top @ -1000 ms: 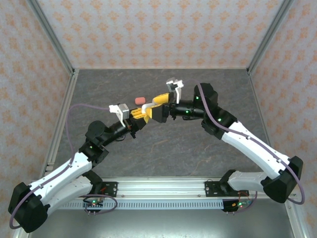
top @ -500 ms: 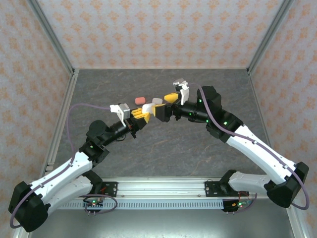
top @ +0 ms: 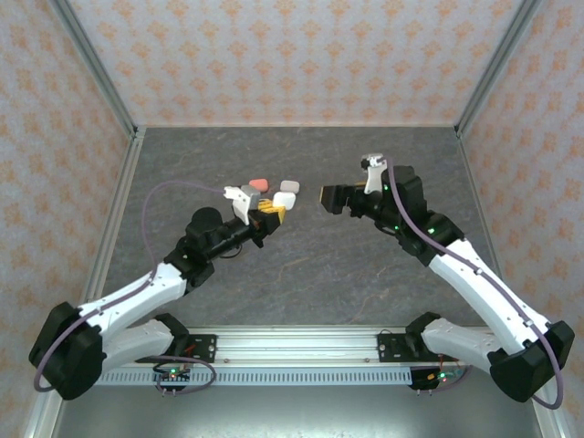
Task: Insert wireless bluetooth earbuds into charging case
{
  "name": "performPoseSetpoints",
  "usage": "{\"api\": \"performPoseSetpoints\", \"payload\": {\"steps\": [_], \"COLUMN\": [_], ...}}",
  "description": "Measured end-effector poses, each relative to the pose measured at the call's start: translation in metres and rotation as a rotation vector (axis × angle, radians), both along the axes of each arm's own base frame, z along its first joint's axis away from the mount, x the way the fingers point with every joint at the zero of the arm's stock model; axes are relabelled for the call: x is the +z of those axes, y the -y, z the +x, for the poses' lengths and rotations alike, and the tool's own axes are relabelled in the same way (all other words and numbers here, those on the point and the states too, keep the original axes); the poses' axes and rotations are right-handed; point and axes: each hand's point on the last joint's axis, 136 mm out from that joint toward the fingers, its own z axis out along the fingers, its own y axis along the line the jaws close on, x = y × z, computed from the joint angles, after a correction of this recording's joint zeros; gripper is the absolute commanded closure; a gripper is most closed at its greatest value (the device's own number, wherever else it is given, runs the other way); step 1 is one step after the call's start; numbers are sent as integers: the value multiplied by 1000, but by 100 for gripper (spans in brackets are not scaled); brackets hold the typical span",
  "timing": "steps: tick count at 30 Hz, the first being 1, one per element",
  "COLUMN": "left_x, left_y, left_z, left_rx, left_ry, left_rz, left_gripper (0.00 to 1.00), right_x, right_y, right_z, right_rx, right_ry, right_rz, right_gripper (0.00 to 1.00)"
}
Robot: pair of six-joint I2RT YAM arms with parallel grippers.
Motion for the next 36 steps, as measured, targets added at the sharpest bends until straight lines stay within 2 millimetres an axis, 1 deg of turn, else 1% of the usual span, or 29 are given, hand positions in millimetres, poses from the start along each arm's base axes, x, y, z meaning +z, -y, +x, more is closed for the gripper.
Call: {"api": "performPoseSetpoints", "payload": {"steps": [3, 5, 10, 14, 18, 20, 29, 36], "left_x": [-15, -23, -42, -66, -91, -102, -142, -181], "left_y": [4, 6, 7, -2, -12, -13, -2, 7], "left_z": [13, 21, 48, 74, 92, 98, 117, 128], "left_rx": [22, 38, 94, 160, 211, 223, 240, 239], "left_ry": [-47, -76, -153, -248, -340, -376, -506, -608], "left_rz": [32, 54, 95, 111, 115, 117, 120, 124], "left_gripper": [100, 100, 100, 100, 100, 100, 100, 100], "right_x": [-23, -30, -33, -38, -42, -42, -48, -49], "right_y": [6, 9, 14, 15, 15, 15, 18, 19], "right_z": [-5, -9, -13, -14, -14, -14, -13, -12], "right_rx": [-14, -24, -38, -44, -47, -48, -63, -70], "right_ry": [-55, -70, -71, -79, -89, -89, -91, -90], "right_rz": [-32, -41, -38, -35, -35, -35, -47, -51], "right_gripper": [1, 1, 1, 1, 1, 1, 1, 1]}}
